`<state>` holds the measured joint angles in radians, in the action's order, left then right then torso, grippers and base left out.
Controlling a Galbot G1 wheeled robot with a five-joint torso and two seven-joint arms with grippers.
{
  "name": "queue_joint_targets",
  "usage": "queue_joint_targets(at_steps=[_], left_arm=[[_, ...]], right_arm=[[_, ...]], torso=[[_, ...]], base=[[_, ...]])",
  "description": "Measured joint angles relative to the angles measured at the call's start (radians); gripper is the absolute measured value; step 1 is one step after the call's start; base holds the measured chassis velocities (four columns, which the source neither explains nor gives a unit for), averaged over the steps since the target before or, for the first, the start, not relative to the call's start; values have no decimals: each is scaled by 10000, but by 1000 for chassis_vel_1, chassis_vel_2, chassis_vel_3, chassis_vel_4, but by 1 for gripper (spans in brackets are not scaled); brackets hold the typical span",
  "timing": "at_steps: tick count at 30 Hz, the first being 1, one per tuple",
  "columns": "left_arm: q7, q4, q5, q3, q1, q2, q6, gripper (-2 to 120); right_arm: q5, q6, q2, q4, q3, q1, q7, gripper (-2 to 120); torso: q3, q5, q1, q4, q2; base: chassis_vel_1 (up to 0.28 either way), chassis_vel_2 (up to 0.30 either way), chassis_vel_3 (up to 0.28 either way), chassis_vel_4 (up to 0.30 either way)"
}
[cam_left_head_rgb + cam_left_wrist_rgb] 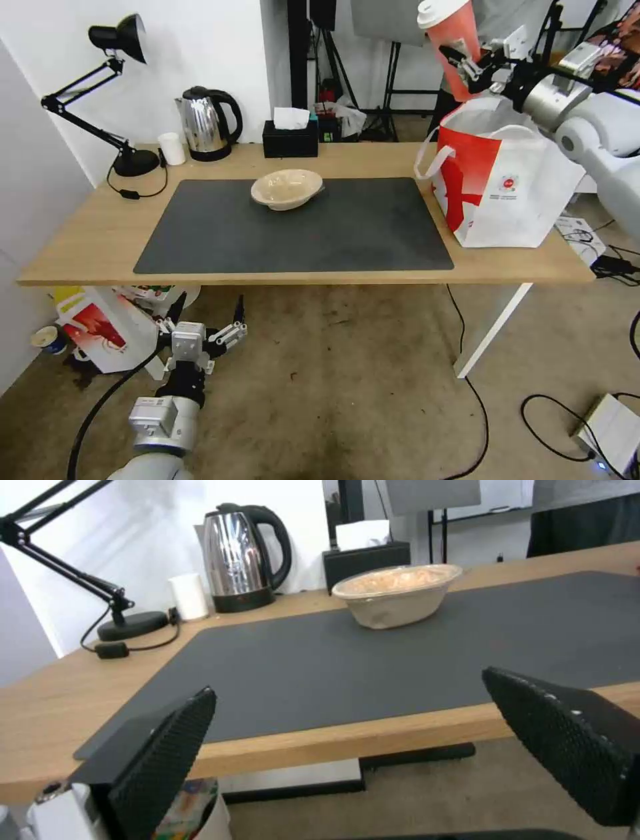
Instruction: Pick up the trash from the table and place it into the takeout bag.
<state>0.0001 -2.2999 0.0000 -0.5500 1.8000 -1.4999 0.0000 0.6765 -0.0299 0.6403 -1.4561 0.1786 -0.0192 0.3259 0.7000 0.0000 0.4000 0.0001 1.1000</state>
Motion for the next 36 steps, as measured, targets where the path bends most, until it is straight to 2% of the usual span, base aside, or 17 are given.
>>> queue_joint_targets(at_steps=[8, 20, 28, 36], left_arm=[[0, 0, 0, 0, 0, 0, 0, 100], [0, 0, 0, 0, 0, 0, 0, 100], [0, 0, 0, 0, 0, 0, 0, 100], [0, 0, 0, 0, 0, 0, 0, 100]], right_arm=[[-417, 170, 85, 261, -52, 60, 61, 7], [-2376, 1431, 778, 2282, -400, 351, 409, 7], [-3656, 1890, 936, 2997, -803, 367, 479, 7], [-4064, 2039, 1131, 3358, -1039, 190, 478, 7]], torso=[[0, -1, 1, 0, 0], [0, 0, 0, 0, 0], [0, 0, 0, -1, 0], [0, 1, 0, 0, 0]], base=[[0, 0, 0, 0], [0, 0, 0, 0], [0, 0, 0, 0], [0, 0, 0, 0]])
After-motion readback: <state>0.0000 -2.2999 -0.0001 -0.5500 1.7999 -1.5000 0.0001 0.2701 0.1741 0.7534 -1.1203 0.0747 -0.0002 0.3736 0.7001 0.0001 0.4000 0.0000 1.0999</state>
